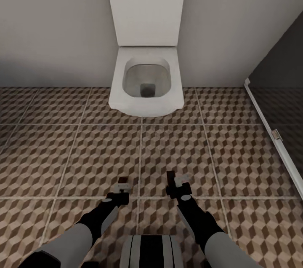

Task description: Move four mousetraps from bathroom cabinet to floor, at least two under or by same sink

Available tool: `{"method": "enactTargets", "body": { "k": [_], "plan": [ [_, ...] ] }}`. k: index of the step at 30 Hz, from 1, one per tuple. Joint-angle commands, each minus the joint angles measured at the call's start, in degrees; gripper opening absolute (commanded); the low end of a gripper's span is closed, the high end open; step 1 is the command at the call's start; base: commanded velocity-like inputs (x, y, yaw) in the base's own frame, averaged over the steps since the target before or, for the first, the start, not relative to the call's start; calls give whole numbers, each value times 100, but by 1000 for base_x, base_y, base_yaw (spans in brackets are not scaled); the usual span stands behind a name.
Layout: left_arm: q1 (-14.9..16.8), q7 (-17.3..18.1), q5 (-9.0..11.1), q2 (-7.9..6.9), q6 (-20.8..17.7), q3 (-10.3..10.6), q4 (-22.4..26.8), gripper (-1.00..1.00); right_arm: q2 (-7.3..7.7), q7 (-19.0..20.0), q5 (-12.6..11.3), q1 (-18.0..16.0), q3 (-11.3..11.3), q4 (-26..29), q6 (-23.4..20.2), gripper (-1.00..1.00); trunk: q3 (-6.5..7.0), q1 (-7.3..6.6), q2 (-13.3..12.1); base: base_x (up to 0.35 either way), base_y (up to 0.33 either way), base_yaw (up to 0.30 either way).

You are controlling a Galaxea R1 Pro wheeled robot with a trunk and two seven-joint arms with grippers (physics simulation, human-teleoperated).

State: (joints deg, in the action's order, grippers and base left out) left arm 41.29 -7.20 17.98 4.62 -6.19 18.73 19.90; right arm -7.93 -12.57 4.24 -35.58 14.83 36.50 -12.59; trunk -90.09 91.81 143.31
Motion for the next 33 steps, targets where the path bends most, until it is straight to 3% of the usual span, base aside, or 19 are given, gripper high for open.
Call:
{"method": "enactTargets", "body": {
  "k": [1, 33],
  "plan": [
    [0, -62, 30, -5, -32, 52, 13, -100, 2, -17, 24, -1, 19, 8, -44, -100, -3, 2, 1, 300, 0, 0],
    [1, -62, 30, -5, -32, 52, 20, -100, 5, 14, 24, -1, 20, 7, -42, -100, -3, 2, 1, 269, 0, 0]
  ]
}}
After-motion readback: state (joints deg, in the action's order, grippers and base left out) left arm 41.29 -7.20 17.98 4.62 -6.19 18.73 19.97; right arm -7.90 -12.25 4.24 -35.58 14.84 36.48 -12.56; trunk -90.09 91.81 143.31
